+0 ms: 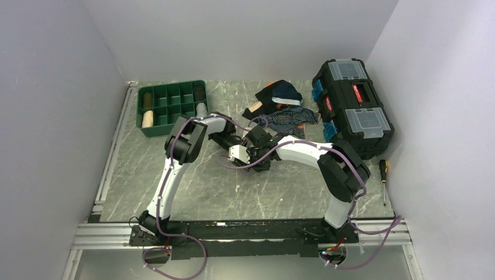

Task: Roll the underwear
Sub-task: Roll the underwear to the center of the board.

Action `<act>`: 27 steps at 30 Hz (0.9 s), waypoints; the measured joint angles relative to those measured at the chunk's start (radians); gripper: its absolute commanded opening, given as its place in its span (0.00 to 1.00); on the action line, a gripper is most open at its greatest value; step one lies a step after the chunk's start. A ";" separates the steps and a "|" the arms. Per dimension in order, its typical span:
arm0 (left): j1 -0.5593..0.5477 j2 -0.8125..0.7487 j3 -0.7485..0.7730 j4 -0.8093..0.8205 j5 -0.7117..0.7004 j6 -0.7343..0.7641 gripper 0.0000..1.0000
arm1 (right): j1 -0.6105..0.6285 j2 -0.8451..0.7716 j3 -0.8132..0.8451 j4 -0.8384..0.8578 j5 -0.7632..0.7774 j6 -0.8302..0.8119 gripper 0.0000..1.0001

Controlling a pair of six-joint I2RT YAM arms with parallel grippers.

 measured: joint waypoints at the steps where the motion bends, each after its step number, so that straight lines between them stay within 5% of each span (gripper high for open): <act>1: 0.000 -0.005 -0.006 0.005 -0.004 -0.002 0.27 | -0.002 0.001 0.002 -0.004 -0.006 0.000 0.00; 9: 0.005 -0.079 -0.058 0.047 -0.082 -0.019 0.54 | -0.010 0.009 0.013 -0.032 -0.074 0.005 0.00; 27: 0.127 -0.278 -0.271 0.119 -0.261 -0.006 0.57 | -0.051 0.020 0.025 -0.128 -0.270 0.038 0.00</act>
